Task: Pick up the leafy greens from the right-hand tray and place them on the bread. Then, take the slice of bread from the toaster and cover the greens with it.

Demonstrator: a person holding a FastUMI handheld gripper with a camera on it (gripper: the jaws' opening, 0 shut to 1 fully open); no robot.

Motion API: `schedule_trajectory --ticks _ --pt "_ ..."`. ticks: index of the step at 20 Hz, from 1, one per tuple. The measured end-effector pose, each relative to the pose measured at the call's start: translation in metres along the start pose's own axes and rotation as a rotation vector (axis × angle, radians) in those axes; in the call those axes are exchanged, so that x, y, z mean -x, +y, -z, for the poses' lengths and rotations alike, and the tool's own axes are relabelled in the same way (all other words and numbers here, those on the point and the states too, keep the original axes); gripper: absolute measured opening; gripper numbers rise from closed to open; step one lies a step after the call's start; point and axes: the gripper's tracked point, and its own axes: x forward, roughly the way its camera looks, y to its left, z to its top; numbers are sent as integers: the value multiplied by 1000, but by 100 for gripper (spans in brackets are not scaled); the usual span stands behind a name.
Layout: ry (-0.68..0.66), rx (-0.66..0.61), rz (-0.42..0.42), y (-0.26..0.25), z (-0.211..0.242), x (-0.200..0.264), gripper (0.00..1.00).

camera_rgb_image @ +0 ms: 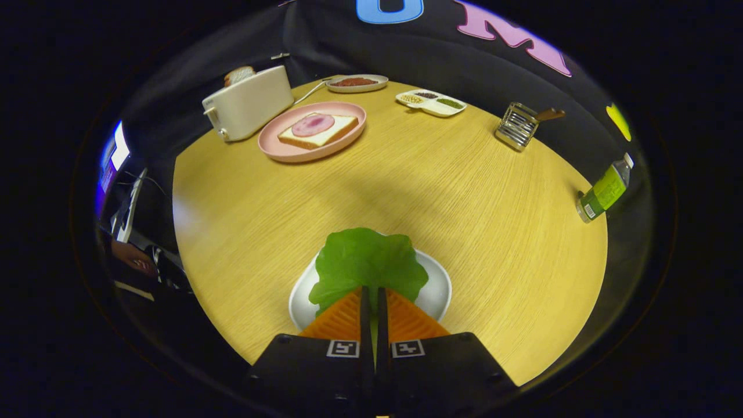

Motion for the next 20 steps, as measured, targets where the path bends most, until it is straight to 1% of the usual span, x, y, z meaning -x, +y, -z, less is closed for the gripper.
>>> schedule_trajectory --ticks 3,6,10,13,16,18,20 --pt "-81 -19 5 6 -34 26 5" --pt "-175 -16 3 19 -81 51 5" --pt "-255 -12 -35 49 -151 62 5" --pt "-289 -16 -66 73 -200 48 5" --pt "-300 -6 -89 94 -239 20 5" --pt "-278 -2 -90 103 -255 -5 5" --pt "-241 -14 -91 110 -260 -32 6"
